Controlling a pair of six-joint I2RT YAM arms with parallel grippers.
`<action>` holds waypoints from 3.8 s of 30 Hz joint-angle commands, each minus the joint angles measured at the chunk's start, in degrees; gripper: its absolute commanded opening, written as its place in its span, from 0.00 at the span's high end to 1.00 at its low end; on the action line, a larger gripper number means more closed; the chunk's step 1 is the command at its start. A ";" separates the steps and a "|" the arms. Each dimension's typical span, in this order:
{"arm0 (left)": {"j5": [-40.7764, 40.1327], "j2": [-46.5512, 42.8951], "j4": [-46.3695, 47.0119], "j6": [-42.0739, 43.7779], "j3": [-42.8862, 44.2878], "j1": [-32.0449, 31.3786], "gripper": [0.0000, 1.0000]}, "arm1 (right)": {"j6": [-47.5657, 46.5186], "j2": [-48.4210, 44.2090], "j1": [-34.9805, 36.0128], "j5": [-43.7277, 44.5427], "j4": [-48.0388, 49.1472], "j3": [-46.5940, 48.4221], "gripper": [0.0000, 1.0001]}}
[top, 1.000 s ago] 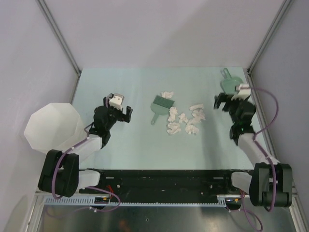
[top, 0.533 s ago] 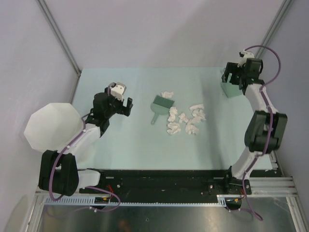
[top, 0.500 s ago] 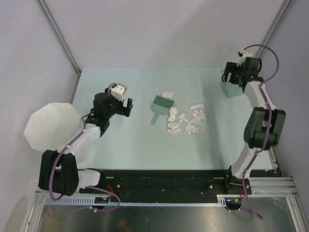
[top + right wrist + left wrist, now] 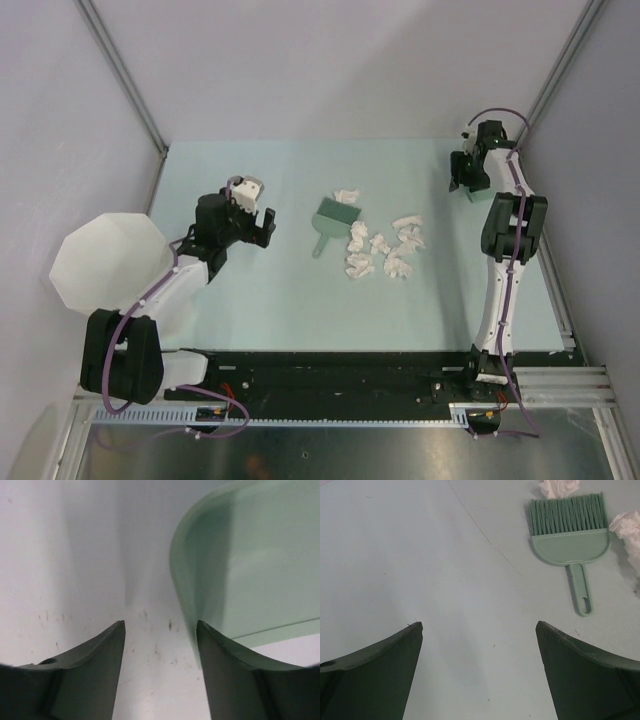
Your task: Sweep away the paper scraps from the table
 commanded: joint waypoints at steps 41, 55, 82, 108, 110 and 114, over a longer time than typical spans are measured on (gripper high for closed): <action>-8.87 -7.87 -29.56 -0.22 25.46 6.91 0.00 | -82.10 -26.26 57.70 -15.73 -8.91 -30.89 1.00; -7.55 -7.43 -29.73 0.57 23.61 6.91 0.00 | -87.84 -14.19 64.22 -15.27 -0.06 -22.61 0.52; 24.51 19.98 -30.52 38.66 35.30 -12.16 0.27 | -0.19 -75.79 31.80 -25.56 56.23 -77.81 0.00; 9.60 51.80 -53.72 82.75 57.97 -14.88 0.41 | -4.07 -83.72 32.32 -28.11 50.07 -85.55 0.00; 7.57 53.65 -54.60 83.71 58.85 -15.76 0.44 | -4.07 -83.37 32.84 -27.75 49.63 -85.64 0.00; 3.36 56.11 -55.84 85.56 59.47 -17.08 0.50 | -3.98 -83.37 33.72 -27.58 49.45 -85.73 0.00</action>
